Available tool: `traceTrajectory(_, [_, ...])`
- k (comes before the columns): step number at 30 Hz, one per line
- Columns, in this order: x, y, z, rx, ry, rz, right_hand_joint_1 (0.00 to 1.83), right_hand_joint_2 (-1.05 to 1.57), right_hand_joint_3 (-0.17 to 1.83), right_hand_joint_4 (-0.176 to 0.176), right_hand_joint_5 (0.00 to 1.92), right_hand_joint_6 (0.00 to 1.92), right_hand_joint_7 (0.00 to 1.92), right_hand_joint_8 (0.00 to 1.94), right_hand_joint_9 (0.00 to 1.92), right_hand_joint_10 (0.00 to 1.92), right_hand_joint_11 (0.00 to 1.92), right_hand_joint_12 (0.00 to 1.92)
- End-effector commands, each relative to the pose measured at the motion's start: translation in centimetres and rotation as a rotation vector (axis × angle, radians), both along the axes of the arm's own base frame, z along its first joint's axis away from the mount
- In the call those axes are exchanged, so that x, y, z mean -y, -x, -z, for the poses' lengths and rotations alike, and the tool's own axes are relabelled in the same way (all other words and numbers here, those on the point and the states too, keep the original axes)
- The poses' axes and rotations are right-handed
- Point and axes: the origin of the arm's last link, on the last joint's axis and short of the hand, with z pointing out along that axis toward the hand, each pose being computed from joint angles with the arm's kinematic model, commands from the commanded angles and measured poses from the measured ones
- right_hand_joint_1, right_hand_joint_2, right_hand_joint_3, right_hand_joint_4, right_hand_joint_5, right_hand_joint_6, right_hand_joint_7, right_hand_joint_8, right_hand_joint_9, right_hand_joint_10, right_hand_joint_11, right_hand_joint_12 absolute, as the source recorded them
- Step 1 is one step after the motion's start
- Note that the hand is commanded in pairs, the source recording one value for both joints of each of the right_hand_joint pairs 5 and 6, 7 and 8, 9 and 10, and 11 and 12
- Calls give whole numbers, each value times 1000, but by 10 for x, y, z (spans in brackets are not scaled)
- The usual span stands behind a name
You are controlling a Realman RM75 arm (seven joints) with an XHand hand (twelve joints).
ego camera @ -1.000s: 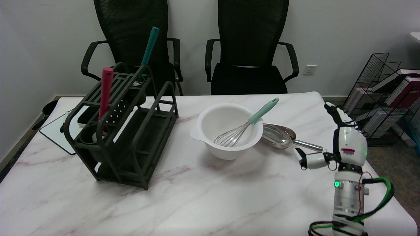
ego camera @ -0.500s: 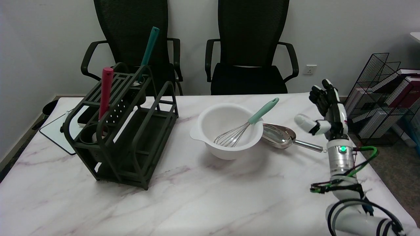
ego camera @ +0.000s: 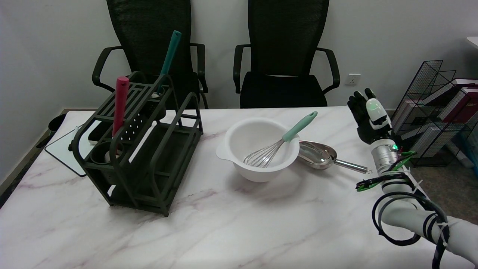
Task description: Pick up the whisk.
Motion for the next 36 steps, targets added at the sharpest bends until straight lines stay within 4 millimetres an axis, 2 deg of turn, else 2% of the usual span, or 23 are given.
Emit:
traceTrajectory(1, [36, 19, 10, 334, -98, 39, 900, -249, 804, 0, 0, 0, 319, 319, 325, 325, 276, 276])
traceTrajectory(4, [40, 16, 30, 355, -154, 21, 863, -97, 640, 0, 3, 3, 368, 368, 371, 371, 359, 359])
traceTrajectory(12, [38, 14, 75, 416, -273, 2, 845, 48, 579, 0, 114, 114, 424, 424, 387, 387, 346, 346])
traceTrajectory(24, [36, 22, 99, 452, -319, 17, 838, 100, 602, 0, 122, 122, 406, 406, 354, 354, 271, 271])
traceTrajectory(36, [50, 10, 114, 453, -364, -10, 834, 151, 604, 0, 117, 117, 399, 399, 347, 347, 231, 231])
